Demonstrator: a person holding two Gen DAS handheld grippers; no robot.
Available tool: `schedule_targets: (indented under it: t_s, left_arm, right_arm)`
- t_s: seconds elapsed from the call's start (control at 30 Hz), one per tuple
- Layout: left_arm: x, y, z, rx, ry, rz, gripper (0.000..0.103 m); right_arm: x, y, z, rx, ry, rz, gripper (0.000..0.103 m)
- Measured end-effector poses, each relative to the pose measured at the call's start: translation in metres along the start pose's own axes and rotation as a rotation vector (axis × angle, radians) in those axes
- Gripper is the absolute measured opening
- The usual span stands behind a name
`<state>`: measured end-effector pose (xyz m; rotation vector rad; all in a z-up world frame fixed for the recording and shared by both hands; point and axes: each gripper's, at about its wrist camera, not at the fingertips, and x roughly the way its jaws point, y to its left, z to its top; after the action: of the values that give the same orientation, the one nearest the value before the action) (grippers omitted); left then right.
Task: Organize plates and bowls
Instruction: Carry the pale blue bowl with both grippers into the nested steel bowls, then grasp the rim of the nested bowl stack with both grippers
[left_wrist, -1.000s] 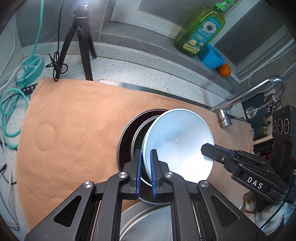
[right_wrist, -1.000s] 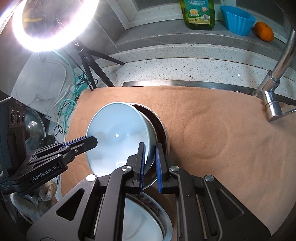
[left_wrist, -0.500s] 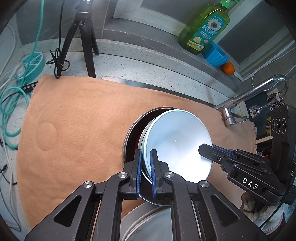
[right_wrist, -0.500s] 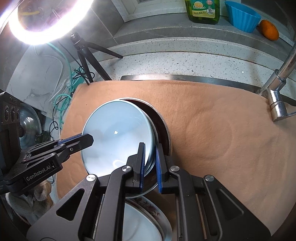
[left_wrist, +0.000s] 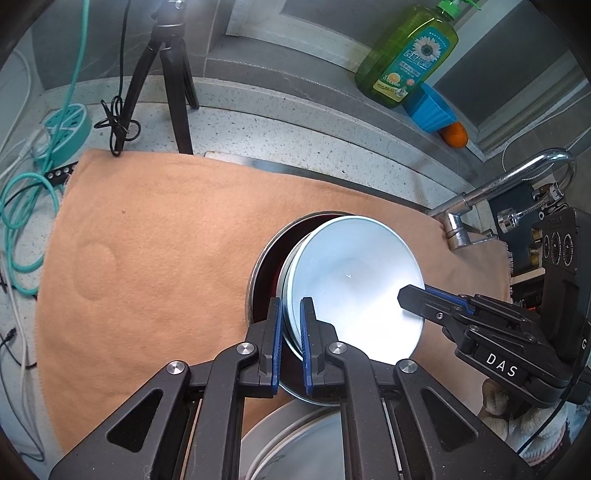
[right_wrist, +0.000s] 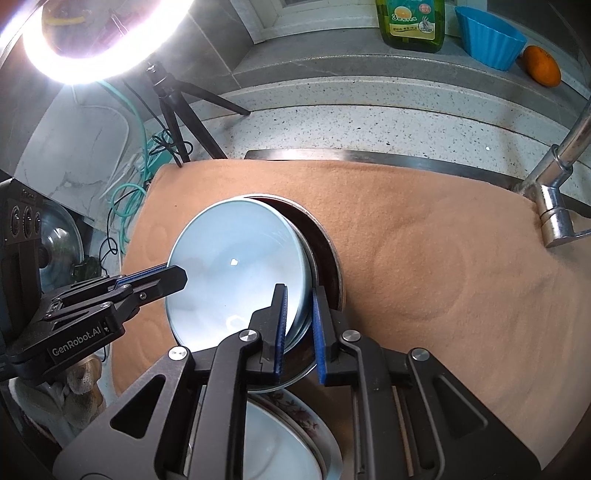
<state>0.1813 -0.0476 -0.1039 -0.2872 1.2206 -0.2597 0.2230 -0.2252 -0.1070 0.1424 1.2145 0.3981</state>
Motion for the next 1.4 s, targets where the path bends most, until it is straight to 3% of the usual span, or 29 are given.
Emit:
schedule_targets:
  t_s: [0.13,0.27,0.67,1.4]
  left_arm:
    - [-0.003,0.001,0.000,0.004,-0.002,-0.004,0.008]
    - [-0.011,0.001,-0.001,0.008,-0.025,-0.004,0.008]
    - [-0.020,0.024,-0.003,-0.033,-0.047,0.008,0.008]
    - [0.006,0.032,-0.007,-0.081,0.008,-0.036,0.008]
  right_arm:
    - [-0.005,0.000,-0.001,-0.004,-0.010,0.000,0.014]
    - [-0.013,-0.003,-0.001,-0.003,-0.032,0.003,0.029]
    - [-0.041,-0.037,-0.007,0.092,-0.100,0.030,0.030]
    - [0.002,-0.050,-0.017,0.167,0.004,0.096,0.029]
